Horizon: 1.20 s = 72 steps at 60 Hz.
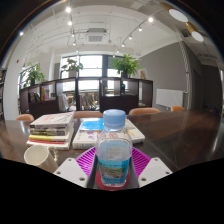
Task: Pour water
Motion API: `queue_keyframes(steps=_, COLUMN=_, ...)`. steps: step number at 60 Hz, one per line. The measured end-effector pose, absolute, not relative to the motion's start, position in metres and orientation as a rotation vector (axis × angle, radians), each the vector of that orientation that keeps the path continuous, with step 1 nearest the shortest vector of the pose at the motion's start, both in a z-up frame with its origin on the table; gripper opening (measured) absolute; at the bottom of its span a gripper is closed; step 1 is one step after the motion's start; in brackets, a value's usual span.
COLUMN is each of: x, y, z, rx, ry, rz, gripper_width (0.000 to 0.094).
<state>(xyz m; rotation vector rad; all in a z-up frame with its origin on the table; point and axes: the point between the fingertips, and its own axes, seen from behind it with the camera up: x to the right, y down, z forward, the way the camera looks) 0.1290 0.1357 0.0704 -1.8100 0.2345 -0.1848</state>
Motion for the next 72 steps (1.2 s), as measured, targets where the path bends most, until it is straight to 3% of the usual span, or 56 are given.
queue_keyframes(steps=4, x=0.125, y=0.130, z=0.056, rx=-1.879, ry=0.207, rz=-0.175, gripper_width=0.0690)
queue_keyframes(steps=16, x=0.115, y=0.075, z=0.038, rx=-1.967, ry=0.199, rz=-0.200, gripper_width=0.0802)
queue_keyframes(steps=28, x=0.067, y=-0.001, z=0.046, rx=-1.989, ry=0.154, rz=-0.170, gripper_width=0.0810)
queue_keyframes(steps=45, x=0.003, y=-0.098, z=0.100, rx=-1.926, ry=0.132, rz=-0.082, gripper_width=0.0812)
queue_keyframes(steps=72, x=-0.048, y=-0.165, z=0.151, rx=-1.864, ry=0.052, rz=-0.051, gripper_width=0.0814)
